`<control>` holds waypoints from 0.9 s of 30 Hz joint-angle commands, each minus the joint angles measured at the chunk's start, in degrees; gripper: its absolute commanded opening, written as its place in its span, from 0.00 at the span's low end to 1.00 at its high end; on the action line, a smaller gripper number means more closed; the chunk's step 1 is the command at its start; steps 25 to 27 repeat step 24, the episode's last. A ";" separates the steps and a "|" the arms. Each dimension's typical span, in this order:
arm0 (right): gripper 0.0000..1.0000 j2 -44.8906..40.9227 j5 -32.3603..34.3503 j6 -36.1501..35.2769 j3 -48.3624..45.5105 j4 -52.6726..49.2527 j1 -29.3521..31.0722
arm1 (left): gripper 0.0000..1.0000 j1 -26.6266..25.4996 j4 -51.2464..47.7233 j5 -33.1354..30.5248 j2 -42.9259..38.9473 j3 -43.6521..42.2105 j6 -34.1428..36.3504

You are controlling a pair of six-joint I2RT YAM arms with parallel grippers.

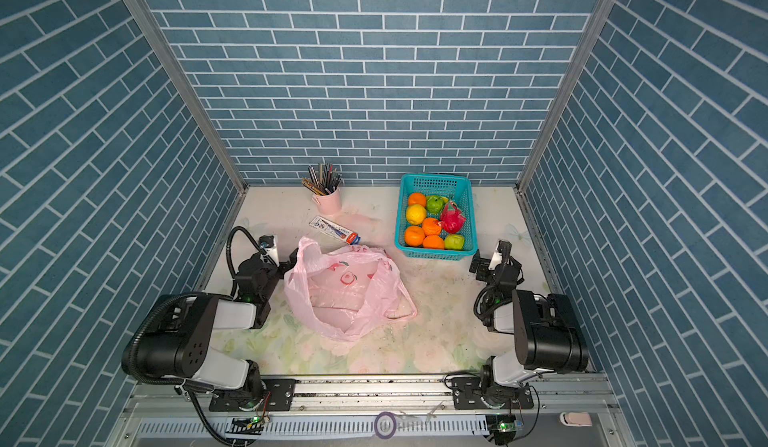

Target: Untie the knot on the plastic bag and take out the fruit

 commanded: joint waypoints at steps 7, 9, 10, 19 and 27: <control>0.99 -0.56 -0.47 -2.00 0.92 1.64 0.51 | 0.89 0.72 4.15 -4.48 0.67 0.75 0.83; 0.99 -0.58 -0.51 -2.04 0.92 1.70 0.54 | 0.89 0.64 3.56 -4.73 0.34 0.75 1.05; 0.99 -0.57 -0.48 -2.00 0.92 1.61 0.51 | 0.89 0.63 3.95 -4.65 0.37 0.64 0.96; 0.99 -0.04 -0.76 -2.20 1.70 0.74 0.56 | 0.89 0.59 3.68 -4.74 0.27 0.73 1.00; 0.99 -0.66 -0.73 -2.22 0.83 1.68 0.54 | 0.89 0.63 3.70 -4.74 0.33 0.72 0.99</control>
